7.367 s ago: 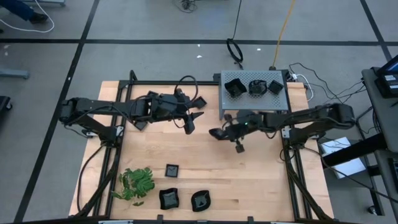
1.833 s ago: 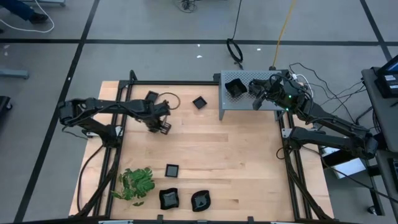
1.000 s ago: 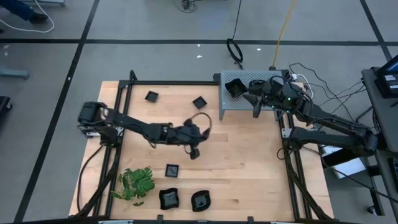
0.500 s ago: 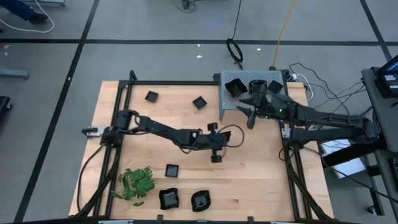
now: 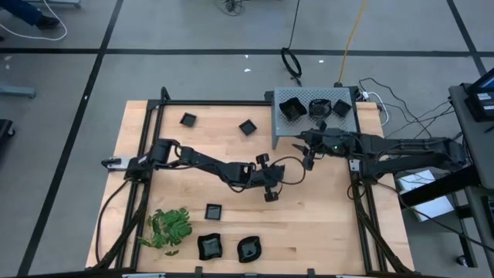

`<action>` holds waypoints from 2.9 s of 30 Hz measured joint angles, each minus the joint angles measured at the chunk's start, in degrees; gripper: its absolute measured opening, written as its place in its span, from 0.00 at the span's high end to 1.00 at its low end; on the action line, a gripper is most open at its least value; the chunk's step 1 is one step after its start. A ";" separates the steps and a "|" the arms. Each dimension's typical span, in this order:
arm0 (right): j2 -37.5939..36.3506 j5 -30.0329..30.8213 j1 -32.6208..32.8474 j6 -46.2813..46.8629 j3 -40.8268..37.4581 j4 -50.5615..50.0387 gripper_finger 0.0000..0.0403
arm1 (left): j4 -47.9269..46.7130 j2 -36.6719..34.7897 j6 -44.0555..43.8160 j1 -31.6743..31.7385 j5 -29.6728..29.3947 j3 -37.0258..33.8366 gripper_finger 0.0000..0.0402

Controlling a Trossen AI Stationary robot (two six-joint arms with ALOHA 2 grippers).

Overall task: Pick & Place Mini shaped plates
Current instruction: Stack the black square plate on top of the black square plate on the shelf

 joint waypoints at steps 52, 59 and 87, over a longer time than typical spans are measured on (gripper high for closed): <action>38.96 -4.70 11.23 4.47 0.04 15.62 0.65 | -30.29 -38.18 -29.85 -1.95 10.44 -0.04 0.68; 37.36 -4.88 12.51 6.32 0.04 16.42 0.65 | -30.77 -38.20 -29.88 -2.03 10.46 -0.07 0.68; 43.21 -1.75 15.47 6.80 -0.05 20.33 0.92 | -30.71 -38.21 -27.98 -2.05 10.44 -0.07 0.68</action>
